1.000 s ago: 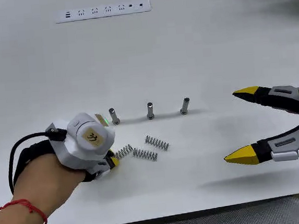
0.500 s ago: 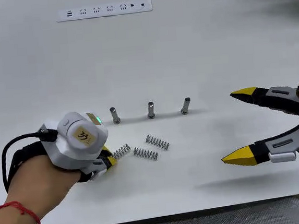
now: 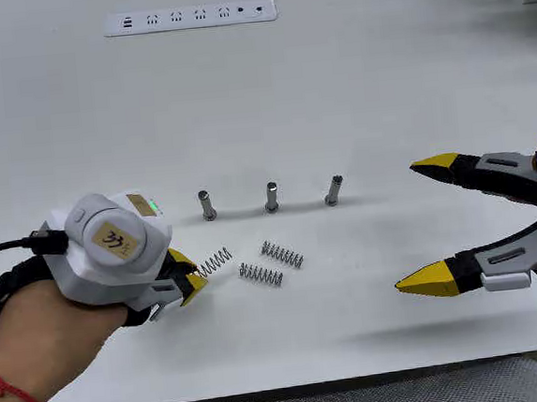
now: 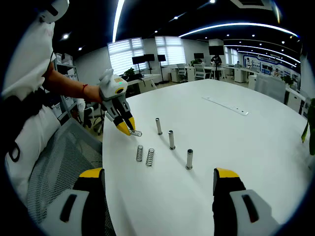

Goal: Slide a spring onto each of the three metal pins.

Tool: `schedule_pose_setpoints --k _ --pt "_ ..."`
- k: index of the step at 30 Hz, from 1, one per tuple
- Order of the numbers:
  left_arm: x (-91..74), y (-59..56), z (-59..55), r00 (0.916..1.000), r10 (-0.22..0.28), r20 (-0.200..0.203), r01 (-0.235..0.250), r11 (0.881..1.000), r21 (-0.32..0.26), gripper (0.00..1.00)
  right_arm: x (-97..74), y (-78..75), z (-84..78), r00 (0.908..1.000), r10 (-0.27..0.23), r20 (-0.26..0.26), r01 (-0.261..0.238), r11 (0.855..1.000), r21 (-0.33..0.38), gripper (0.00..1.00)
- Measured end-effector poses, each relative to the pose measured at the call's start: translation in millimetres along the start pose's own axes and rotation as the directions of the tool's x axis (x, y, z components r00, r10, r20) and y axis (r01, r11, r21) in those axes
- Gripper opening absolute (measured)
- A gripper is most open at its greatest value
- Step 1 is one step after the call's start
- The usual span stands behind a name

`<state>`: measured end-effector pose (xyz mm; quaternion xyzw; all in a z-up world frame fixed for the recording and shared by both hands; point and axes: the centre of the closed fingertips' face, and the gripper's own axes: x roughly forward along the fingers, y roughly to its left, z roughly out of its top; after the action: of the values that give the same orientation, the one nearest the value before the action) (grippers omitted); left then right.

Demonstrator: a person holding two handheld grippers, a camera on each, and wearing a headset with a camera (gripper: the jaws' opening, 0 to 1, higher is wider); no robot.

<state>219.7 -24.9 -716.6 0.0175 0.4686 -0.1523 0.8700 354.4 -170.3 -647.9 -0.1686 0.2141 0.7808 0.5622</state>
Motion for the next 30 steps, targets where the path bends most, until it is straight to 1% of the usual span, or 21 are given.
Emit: schedule_pose_setpoints --k 2,4,5,9,10,12,13,14,15,16,17,18,19,21,22,23,24,25,27,28,30 --pt "-3.0 -1.1 4.4 0.9998 -0.001 0.019 0.001 1.000 0.000 0.10 0.5 0.5 2.7 1.0000 0.002 0.003 -0.002 1.000 -0.003 0.91" --pt "-7.3 -5.3 13.3 0.9980 -0.012 0.062 0.013 1.000 -0.007 0.10 1.2 1.4 6.8 0.9999 0.006 0.013 -0.006 1.000 -0.007 0.91" --pt "-10.0 -6.8 18.1 0.9961 -0.017 0.087 0.019 0.999 -0.029 0.10 0.5 2.9 12.4 0.9998 0.009 0.018 -0.009 1.000 -0.007 0.91" --pt "-18.3 -9.8 31.0 0.9899 -0.018 0.141 0.023 0.999 -0.034 0.10 2.0 7.4 27.6 0.9989 0.017 0.043 -0.017 1.000 -0.004 0.89" --pt "-21.1 -12.6 38.5 0.9843 -0.026 0.175 0.032 0.999 -0.036 0.10 2.6 9.2 33.8 0.9981 0.022 0.058 -0.022 1.000 0.004 0.89" --pt "-25.4 -15.7 48.4 0.9754 -0.029 0.218 0.041 0.998 -0.050 0.10 3.8 11.9 42.0 0.9970 0.026 0.073 -0.027 0.999 0.018 0.88" --pt "-28.5 -18.1 56.7 0.9658 -0.033 0.257 0.047 0.998 -0.051 0.10 4.6 14.5 48.5 0.9956 0.031 0.088 -0.033 0.999 0.022 0.87" --pt "-30.7 -20.4 62.4 0.9576 -0.040 0.285 0.057 0.997 -0.051 0.10 5.5 16.3 53.3 0.9947 0.033 0.097 -0.036 0.999 0.025 0.86" --pt "-33.2 -20.6 65.5 0.9541 -0.032 0.298 0.055 0.996 -0.068 0.10 7.0 18.6 59.6 0.9935 0.037 0.107 -0.041 0.998 0.038 0.86" --pt "-34.8 -22.2 69.1 0.9487 -0.036 0.314 0.061 0.996 -0.067 0.10 8.1 19.6 63.1 0.9927 0.040 0.114 -0.046 0.998 0.048 0.85" --pt "-36.6 -24.9 74.0 0.9405 -0.045 0.337 0.071 0.995 -0.066 0.10 9.0 19.9 65.9 0.9922 0.041 0.118 -0.047 0.997 0.055 0.84" --pt "-39.4 -26.8 81.0 0.9284 -0.047 0.369 0.080 0.994 -0.074 0.10 11.1 20.4 69.7 0.9921 0.038 0.120 -0.046 0.997 0.066 0.82" --pt "-41.5 -28.2 85.4 0.9204 -0.050 0.388 0.086 0.993 -0.076 0.10 12.4 20.9 71.2 0.9922 0.041 0.118 -0.050 0.996 0.076 0.80" --pt "-48.7 -33.9 100.1 0.8854 -0.068 0.460 0.117 0.990 -0.077 0.10 15.5 25.2 81.1 0.9881 0.050 0.145 -0.064 0.994 0.090 0.77" --pt "-51.3 -34.1 103.6 0.8759 -0.064 0.478 0.125 0.987 -0.097 0.10 17.0 26.9 87.4 0.9843 0.051 0.169 -0.070 0.992 0.107 0.76" --pt "-54.9 -34.6 109.3 0.8602 -0.065 0.506 0.133 0.986 -0.099 0.10 18.7 30.4 96.2 0.9781 0.059 0.199 -0.086 0.987 0.133 0.75" --pt "-57.7 -36.3 113.5 0.8478 -0.070 0.526 0.141 0.985 -0.097 0.10 19.5 31.3 101.4 0.9740 0.060 0.219 -0.093 0.985 0.146 0.74" --pt "-60.4 -37.3 118.0 0.8352 -0.070 0.545 0.152 0.983 -0.107 0.10 20.4 32.0 109.4 0.9675 0.056 0.247 -0.096 0.983 0.154 0.73" --pt "-63.0 -39.0 122.3 0.8240 -0.075 0.562 0.160 0.981 -0.105 0.10 22.3 34.4 117.4 0.9611 0.059 0.270 -0.109 0.978 0.175 0.70" --pt "-64.6 -39.8 125.3 0.8137 -0.079 0.576 0.168 0.980 -0.103 0.10 23.3 35.4 121.2 0.9585 0.061 0.279 -0.116 0.976 0.185 0.68" --pt "-68.9 -43.9 134.2 0.7860 -0.091 0.612 0.192 0.976 -0.103 0.10 25.2 38.4 135.0 0.9428 0.065 0.327 -0.139 0.969 0.207 0.63"
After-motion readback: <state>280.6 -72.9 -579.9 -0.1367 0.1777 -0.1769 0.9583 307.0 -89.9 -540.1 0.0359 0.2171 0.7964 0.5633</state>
